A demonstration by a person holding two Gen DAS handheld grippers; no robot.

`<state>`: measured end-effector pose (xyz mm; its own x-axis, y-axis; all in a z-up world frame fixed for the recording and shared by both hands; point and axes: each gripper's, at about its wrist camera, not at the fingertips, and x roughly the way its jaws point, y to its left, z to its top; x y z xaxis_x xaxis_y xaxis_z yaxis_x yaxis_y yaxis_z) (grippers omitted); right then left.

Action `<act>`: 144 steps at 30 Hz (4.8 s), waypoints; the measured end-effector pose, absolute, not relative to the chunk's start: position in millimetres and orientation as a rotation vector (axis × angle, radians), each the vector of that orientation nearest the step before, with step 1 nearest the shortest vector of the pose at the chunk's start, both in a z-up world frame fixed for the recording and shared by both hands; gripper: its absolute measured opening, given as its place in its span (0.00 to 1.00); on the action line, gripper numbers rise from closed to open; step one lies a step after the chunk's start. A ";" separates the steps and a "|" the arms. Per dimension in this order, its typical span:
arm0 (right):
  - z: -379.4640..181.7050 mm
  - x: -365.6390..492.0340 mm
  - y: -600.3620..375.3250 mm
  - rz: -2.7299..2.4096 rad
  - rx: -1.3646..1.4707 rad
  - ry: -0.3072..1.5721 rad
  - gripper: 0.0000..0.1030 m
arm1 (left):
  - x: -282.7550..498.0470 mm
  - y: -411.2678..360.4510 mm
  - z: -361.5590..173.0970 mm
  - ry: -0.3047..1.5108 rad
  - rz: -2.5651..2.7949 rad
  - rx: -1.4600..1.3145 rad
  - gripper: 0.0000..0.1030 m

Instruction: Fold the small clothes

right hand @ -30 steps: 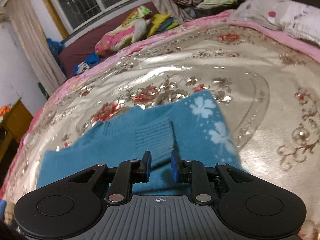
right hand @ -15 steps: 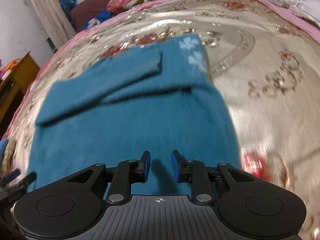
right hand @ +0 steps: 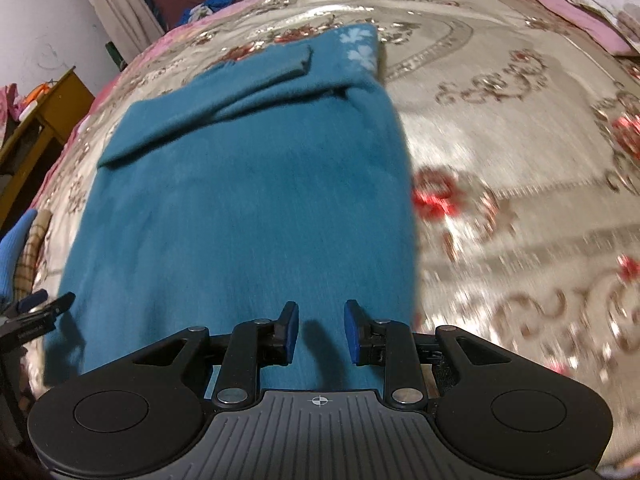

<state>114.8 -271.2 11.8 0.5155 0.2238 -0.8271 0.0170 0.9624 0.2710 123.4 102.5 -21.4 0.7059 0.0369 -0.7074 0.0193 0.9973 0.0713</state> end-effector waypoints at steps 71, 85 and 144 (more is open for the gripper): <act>-36.3 69.0 -330.0 0.370 0.845 0.914 0.33 | 98.7 140.6 -18.7 1.012 -0.351 -0.352 0.49; -46.4 80.5 -314.2 0.348 0.827 0.950 0.28 | 105.5 136.5 -20.3 1.009 -0.353 -0.347 0.46; -45.6 356.6 -336.6 0.237 1.291 0.579 0.34 | 377.9 164.9 -17.0 0.683 -0.308 -0.835 0.22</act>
<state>356.6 -336.6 -45.6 0.8358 0.4773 -0.2713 0.1499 0.2770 0.9491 377.9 164.9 -17.0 0.7477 -0.5038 -0.4327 -0.0091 0.6437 -0.7652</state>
